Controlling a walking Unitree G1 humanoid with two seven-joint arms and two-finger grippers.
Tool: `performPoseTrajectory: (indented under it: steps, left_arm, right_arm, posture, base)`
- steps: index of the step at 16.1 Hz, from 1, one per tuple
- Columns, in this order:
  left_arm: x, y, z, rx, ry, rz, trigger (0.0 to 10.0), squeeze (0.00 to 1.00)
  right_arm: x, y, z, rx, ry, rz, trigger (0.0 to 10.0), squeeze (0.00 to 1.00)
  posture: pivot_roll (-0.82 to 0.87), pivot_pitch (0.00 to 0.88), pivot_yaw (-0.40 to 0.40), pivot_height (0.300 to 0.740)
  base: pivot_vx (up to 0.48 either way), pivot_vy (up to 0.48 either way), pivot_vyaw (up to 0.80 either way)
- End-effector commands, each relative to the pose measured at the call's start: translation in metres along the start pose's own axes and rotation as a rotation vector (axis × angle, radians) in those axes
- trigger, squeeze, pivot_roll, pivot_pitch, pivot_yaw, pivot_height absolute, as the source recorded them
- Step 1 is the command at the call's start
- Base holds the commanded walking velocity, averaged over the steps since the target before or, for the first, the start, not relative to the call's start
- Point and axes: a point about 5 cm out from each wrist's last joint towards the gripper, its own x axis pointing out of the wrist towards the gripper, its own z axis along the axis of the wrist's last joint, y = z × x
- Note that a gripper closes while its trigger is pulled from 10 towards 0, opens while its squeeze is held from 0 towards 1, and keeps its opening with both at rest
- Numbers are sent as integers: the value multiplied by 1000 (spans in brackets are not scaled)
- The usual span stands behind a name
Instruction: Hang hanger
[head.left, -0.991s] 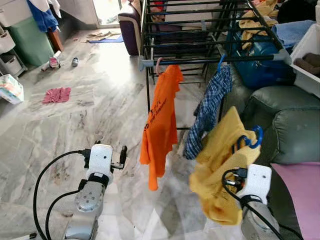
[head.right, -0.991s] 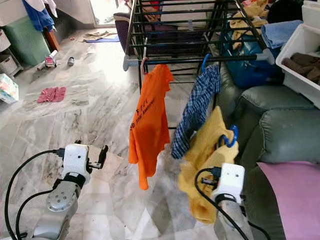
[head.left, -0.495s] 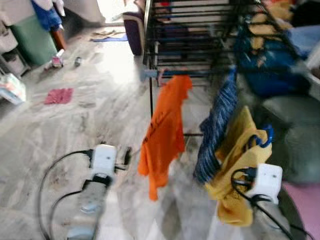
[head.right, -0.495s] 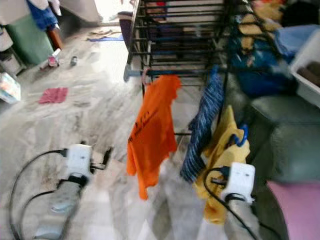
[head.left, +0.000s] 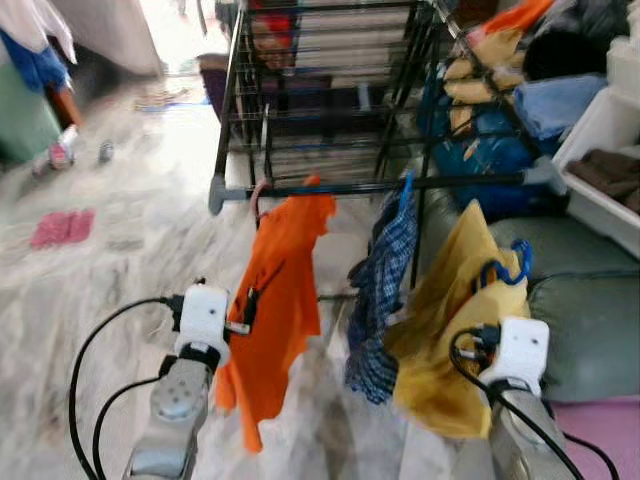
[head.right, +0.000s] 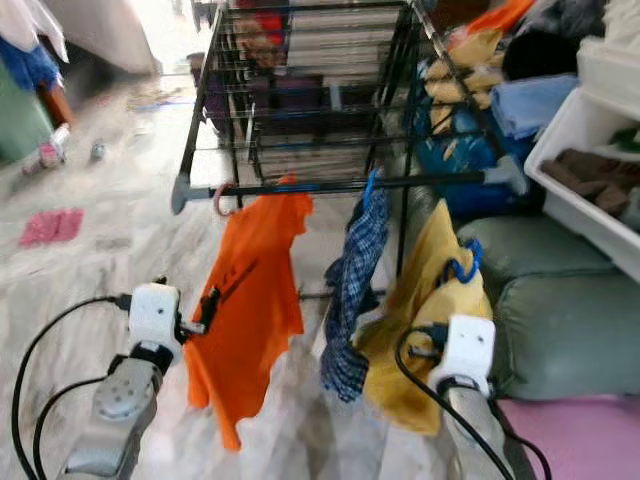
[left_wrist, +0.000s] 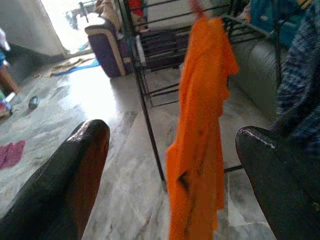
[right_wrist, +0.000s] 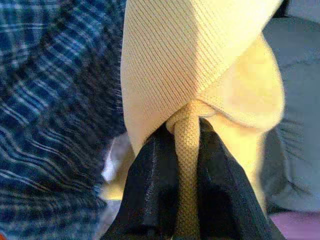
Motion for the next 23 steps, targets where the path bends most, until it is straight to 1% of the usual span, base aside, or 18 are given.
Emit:
performPoseTrajectory:
  steps: [1, 3, 5, 6, 7, 8, 9, 10, 11, 12, 13, 15, 16, 17, 18, 19, 21, 23]
  left_arm:
    - [0, 5, -3, -3, 10, 18, 10000, 0]
    - [7, 8, 1, 1, -3, 24, 10000, 0]
    - [7, 9, 6, -4, -22, 17, 10000, 0]
    - [7, 9, 11, -7, -32, 10, 10000, 0]
    - [7, 9, 11, -13, -32, 6, 10000, 0]
    - [-5, 14, 2, -252, 99, 102, 10000, 0]
    - [-11, 1, 19, -259, 36, -12, 10000, 0]
    - [-9, -1, 27, -216, 4, -22, 10000, 0]
    - [-3, 0, 35, -141, -37, -21, 10000, 0]
    - [-4, 4, 18, -115, 15, -20, 10000, 0]
    - [-6, 7, 10, -74, 37, -54, 10000, 0]
    - [-6, 10, 6, -112, 75, -27, 10000, 0]
    - [-9, 8, 9, -136, 75, 13, 10000, 0]
    - [-11, 7, 9, -141, 70, 19, 10000, 0]
    - [-17, 5, 5, -125, 75, 22, 10000, 0]
    - [-20, 6, 3, -132, 79, 34, 10000, 0]
    - [-18, 6, 3, -142, 74, 5, 10000, 0]
    - [-14, 5, 7, -135, 59, -15, 10000, 0]
  right_arm:
    - [4, 2, 11, 0, -59, 19, 10000, 0]
    - [11, -4, 15, -18, -59, 19, 10000, 0]
    - [11, -5, 18, -23, -74, 31, 10000, 0]
    - [12, -4, 23, -13, -89, 37, 10000, 0]
    - [12, -4, 23, -7, -95, 43, 10000, 0]
    - [4, 0, 7, 177, -8, -7, 10000, 0]
    - [-4, 12, 5, 103, -32, 20, 10000, 0]
    - [-6, 17, 4, 94, -27, 27, 10000, 0]
    - [-8, 17, 1, 83, -21, 17, 10000, 0]
    - [-13, 11, -2, 38, -52, 4, 10000, 0]
    - [-10, 3, 3, -10, -79, -26, 10000, 0]
    - [-6, -4, 9, -23, -79, -41, 10000, 0]
    - [-7, -13, 9, -52, -74, -52, 10000, 0]
    - [-8, -16, 10, -70, -75, -54, 10000, 0]
    - [-10, -26, 8, -71, -66, -81, 10000, 0]
    - [-10, -32, 8, -81, -64, -103, 10000, 0]
    - [-9, -39, 8, -88, -64, -125, 10000, 0]
    - [-8, -39, 9, -94, -67, -124, 10000, 0]
  posture:
    - [-31, 0, 19, 740]
    - [-26, 0, 16, 740]
    - [-24, 0, 15, 740]
    - [-27, 0, -12, 740]
    - [-27, 0, -12, 740]
    - [-24, 50, 16, 740]
    - [-34, 19, 59, 740]
    - [-31, 33, 64, 740]
    - [-26, 81, 49, 740]
    - [-46, 59, 60, 740]
    - [-59, 60, 50, 740]
    - [-54, 84, 32, 740]
    - [-51, 94, 26, 740]
    - [-50, 96, 25, 740]
    - [-48, 101, 23, 740]
    - [-49, 98, 26, 740]
    - [-46, 97, 40, 740]
    - [-43, 98, 49, 740]
  base:
    - [0, 0, 0]
    - [0, 0, 0]
    - [0, 0, 0]
    - [0, 0, 0]
    - [0, 0, 0]
    - [0, 0, 0]
    - [0, 0, 0]
    - [0, 0, 0]
    - [0, 0, 0]
    - [0, 0, 0]
    - [0, 0, 0]
    - [0, 0, 0]
    - [0, 0, 0]
    - [0, 0, 0]
    - [0, 0, 0]
    - [0, 0, 0]
    - [0, 0, 0]
    - [127, 0, 0]
